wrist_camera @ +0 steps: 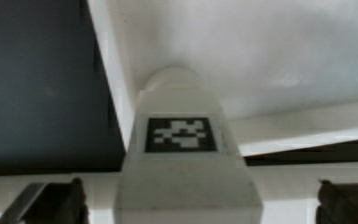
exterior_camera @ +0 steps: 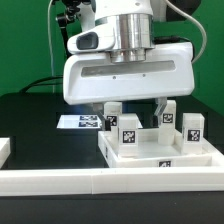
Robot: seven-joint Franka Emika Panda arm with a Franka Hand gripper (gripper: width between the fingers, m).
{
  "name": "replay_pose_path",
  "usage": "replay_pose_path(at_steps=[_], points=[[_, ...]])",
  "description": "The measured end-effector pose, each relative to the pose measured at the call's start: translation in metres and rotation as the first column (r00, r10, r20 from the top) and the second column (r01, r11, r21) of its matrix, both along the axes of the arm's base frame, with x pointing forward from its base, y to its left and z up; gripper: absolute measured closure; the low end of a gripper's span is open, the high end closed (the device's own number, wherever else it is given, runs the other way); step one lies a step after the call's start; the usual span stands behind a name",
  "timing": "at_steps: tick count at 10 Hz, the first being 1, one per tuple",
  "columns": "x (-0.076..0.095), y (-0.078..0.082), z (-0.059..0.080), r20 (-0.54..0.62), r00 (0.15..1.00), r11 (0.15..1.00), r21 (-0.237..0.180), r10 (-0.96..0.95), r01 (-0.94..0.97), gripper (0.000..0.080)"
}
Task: Assemble square table
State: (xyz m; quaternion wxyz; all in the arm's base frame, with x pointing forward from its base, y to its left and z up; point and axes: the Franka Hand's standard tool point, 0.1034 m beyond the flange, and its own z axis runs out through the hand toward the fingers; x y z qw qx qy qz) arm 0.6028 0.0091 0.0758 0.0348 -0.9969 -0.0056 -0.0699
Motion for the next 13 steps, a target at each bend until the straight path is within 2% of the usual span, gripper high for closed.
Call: replay_pose_path(at_steps=[1,2,3,4,6,7,8,10,13], points=[[-0.0001,-0.0001,-0.0001,0.000,1.000,1.000,0.000,0.000,0.000,0.0249],[-0.0001,-0.0001,-0.0002,0.000,1.000,1.000,0.000,0.000,0.000,0.0249],[-0.0001,-0.0005,-0.0003,0.000,1.000,1.000,-0.001,0.000,0.000,0.0433],[-0.0002,-0.0033,-0.0005,-0.001,1.000,1.000,-0.002,-0.008,0.008,0.0504],[-0.0003,-0.0044,-0.0007,-0.003,1.000,1.000,0.001,-0.030,0.030,0.0504],[-0.0004,-0.0053,-0.0003,-0.009,0.994,0.994,0.014,-0.112,0.112,0.0504],[-0.0005,-0.0068,-0.0001,-0.020,0.959,0.958,0.040,-0.283,0.284,0.0504],[-0.0023,-0.0086,-0.0020,-0.053,0.862,0.859,0.073,-0.505,0.507,0.0505],[-0.0028,-0.0098,-0.0029,-0.116,0.615,0.607,0.095,-0.780,0.789,0.0505]])
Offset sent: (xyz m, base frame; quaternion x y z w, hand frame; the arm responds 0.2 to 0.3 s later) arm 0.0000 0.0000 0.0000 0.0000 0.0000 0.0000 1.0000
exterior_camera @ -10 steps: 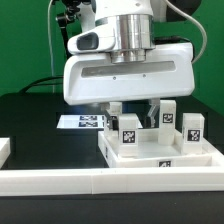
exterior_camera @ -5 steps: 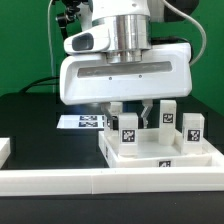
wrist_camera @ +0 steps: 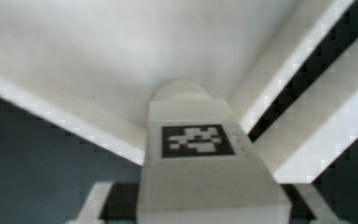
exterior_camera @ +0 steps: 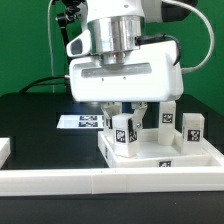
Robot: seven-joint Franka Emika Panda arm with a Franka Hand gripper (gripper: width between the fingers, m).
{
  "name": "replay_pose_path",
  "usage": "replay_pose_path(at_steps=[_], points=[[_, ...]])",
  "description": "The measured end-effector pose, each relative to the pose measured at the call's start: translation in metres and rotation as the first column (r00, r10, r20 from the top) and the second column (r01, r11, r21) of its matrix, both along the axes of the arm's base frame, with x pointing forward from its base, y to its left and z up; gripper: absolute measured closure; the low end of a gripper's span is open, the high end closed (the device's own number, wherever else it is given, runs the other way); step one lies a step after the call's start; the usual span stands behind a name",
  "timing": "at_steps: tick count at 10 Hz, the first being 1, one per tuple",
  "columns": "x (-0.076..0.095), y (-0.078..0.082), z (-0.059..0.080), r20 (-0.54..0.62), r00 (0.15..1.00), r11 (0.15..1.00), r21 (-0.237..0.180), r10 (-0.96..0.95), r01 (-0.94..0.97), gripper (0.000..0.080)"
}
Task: Assemble square table
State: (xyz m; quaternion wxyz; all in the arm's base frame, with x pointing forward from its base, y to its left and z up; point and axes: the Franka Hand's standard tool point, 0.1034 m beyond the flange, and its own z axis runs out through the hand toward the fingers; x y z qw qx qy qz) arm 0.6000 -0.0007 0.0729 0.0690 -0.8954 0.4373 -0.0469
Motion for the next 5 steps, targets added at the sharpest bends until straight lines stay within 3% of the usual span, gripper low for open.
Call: replay_pose_path(at_steps=[5], points=[[0.0009,0.0032,0.0002,-0.084,0.938,0.937,0.068,-0.337,0.343,0.0505]])
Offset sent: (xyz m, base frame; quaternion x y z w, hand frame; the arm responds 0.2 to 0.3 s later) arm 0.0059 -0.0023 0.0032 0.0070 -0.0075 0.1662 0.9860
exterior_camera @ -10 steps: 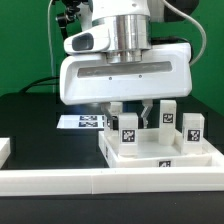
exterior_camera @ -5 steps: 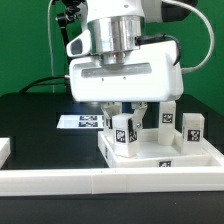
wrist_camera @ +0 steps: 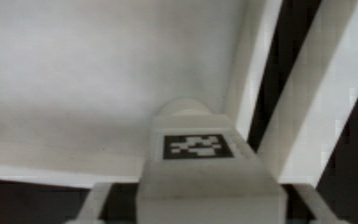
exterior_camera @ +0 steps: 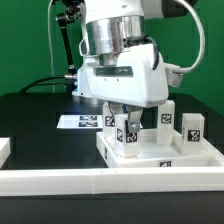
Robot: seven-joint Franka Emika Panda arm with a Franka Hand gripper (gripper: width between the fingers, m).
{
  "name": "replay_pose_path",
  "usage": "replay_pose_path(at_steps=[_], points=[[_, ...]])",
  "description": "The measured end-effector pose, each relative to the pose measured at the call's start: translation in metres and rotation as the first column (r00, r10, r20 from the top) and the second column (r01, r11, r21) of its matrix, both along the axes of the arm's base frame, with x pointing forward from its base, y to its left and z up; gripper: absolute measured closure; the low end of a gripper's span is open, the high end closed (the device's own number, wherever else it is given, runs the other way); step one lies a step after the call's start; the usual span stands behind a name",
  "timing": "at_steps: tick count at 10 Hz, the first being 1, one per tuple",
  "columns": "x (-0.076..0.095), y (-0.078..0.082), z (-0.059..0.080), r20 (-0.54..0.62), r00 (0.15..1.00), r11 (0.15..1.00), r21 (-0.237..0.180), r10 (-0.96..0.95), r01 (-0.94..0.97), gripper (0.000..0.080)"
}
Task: Assemble square table
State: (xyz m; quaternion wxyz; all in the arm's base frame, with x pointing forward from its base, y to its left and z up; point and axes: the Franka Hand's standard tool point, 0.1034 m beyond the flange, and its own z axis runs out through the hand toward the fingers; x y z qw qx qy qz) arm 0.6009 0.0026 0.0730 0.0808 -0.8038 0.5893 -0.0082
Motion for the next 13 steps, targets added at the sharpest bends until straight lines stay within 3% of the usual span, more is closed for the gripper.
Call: replay_pose_path(at_steps=[1,2,3,4,5,9,12,13], points=[[0.0000,0.0003,0.0000,0.000,1.000,1.000,0.000,0.003,-0.003,0.0505],[-0.0001,0.0002,0.0001,0.006,0.998,0.998,-0.007,0.055,-0.055,0.0325],[-0.0015,0.0009,0.0012,0.004,0.983,0.983,-0.027,0.183,-0.183,0.0210],[-0.0014,0.0008,0.0012,0.011,0.962,0.961,-0.041,0.274,-0.273,0.0210],[-0.0017,0.0012,0.0012,0.013,0.909,0.908,-0.066,0.416,-0.415,0.0162],[-0.0019,0.0004,0.0005,0.022,0.761,0.759,-0.102,0.648,-0.643,0.0151],[0.0016,0.0077,0.0014,-0.020,0.508,0.497,-0.185,0.861,-0.848,0.0151],[0.0030,0.0093,0.0021,-0.037,0.379,0.364,-0.206,0.925,-0.908,0.0151]])
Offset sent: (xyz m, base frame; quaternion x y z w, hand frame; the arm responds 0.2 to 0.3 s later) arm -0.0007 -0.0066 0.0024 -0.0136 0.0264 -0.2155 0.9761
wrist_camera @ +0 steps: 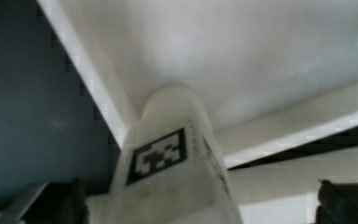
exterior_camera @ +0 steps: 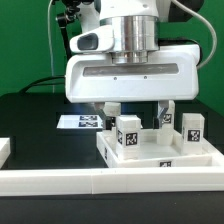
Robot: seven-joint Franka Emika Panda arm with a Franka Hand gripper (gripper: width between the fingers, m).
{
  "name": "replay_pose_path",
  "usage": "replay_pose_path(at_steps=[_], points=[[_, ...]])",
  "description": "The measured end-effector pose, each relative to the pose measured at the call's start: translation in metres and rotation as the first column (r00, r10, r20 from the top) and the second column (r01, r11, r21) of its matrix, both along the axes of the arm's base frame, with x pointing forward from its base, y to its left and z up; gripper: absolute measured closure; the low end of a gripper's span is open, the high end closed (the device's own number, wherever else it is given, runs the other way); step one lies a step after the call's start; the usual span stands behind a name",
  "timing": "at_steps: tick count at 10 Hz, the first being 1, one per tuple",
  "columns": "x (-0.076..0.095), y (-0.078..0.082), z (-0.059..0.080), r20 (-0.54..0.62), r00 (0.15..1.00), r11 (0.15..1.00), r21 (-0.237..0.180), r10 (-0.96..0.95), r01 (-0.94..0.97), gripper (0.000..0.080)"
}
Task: Assemble square table
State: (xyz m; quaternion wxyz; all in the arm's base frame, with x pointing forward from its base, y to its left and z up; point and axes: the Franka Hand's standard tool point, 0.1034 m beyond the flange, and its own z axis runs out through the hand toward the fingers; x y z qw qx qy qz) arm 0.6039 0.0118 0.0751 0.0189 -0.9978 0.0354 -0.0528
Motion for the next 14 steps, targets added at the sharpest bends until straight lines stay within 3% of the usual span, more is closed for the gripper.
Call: replay_pose_path(at_steps=[4,7,9,12,14], points=[[0.001,-0.010,0.001,0.003,0.933,0.932,-0.050,0.359,-0.359,0.0151],[0.001,-0.012,0.001,0.001,0.898,0.897,-0.059,0.439,-0.439,0.0163],[0.001,-0.012,0.001,0.001,0.898,0.897,-0.059,0.439,-0.438,0.0510],[0.001,-0.013,0.000,0.001,0.903,0.901,-0.058,0.430,-0.429,0.0511],[0.001,-0.012,0.000,0.006,0.983,0.983,-0.020,0.183,-0.183,0.0511]])
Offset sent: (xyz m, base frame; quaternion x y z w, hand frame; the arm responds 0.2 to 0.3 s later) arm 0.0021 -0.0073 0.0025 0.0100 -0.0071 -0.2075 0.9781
